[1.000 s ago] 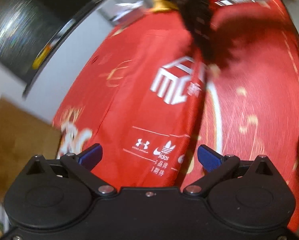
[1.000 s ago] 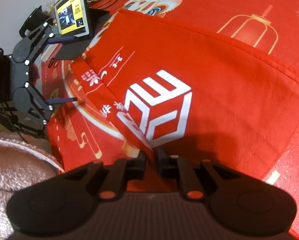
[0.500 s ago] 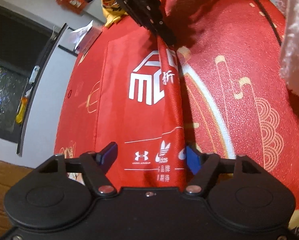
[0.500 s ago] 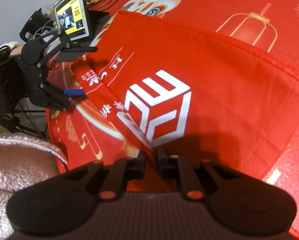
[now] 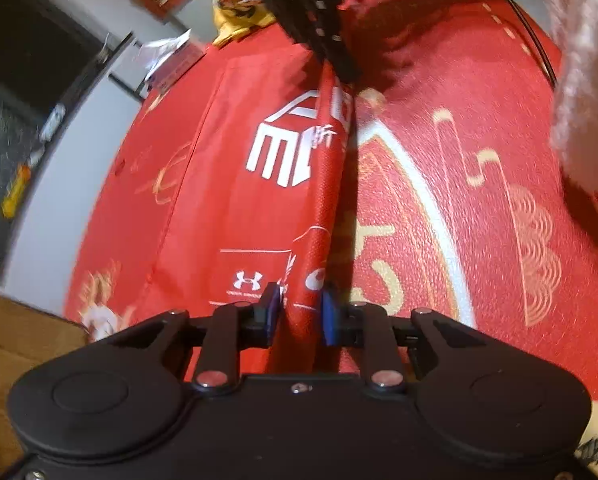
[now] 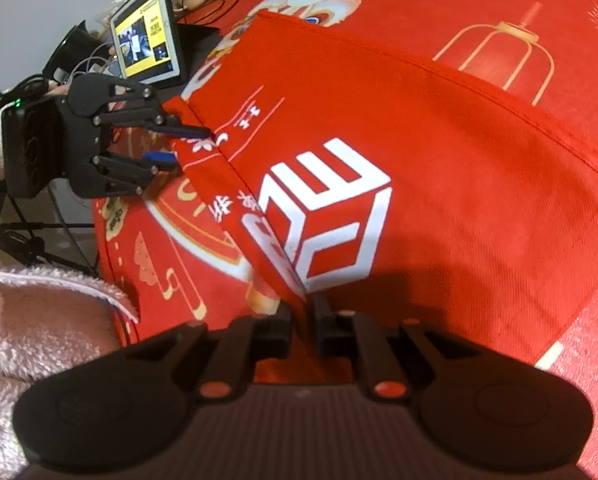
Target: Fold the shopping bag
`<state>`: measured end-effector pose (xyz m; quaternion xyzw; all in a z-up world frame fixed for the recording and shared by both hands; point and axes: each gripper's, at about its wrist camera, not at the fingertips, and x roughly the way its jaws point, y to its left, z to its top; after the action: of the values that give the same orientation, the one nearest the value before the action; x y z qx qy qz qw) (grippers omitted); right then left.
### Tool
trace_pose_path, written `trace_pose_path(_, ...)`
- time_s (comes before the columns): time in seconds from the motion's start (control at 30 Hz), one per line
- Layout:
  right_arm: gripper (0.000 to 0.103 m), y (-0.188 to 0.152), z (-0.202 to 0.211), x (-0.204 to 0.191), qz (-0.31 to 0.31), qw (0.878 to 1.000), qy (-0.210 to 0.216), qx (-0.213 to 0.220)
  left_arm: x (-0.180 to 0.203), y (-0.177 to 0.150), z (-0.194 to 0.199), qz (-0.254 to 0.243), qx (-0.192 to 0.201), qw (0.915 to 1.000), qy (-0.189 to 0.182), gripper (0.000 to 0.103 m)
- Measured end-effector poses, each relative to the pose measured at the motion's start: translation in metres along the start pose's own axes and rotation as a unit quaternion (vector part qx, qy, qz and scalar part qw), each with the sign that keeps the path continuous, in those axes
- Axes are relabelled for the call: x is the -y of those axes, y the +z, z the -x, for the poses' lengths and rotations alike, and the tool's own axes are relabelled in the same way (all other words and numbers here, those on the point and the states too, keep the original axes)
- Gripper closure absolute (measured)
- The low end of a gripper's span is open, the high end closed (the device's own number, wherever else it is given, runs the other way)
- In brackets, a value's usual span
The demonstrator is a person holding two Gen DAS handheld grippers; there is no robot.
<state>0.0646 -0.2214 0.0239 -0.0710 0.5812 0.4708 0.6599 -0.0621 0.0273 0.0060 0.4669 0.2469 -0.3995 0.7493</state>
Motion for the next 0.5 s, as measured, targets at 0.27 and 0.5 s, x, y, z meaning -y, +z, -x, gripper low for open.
trace_pose_path(0.27, 0.093, -0.010, 0.001, -0.005, -0.017, 0.999, -0.013, 0.027, -0.014, 0.012, 0.002, 0.063, -0.031, 0.9963, -0.048, 0.090)
trace_pose_path(0.5, 0.092, -0.029, 0.004, -0.015, -0.026, 0.998, -0.034, 0.053, -0.007, 0.019, 0.017, 0.107, -0.036, 0.9898, -0.087, 0.091)
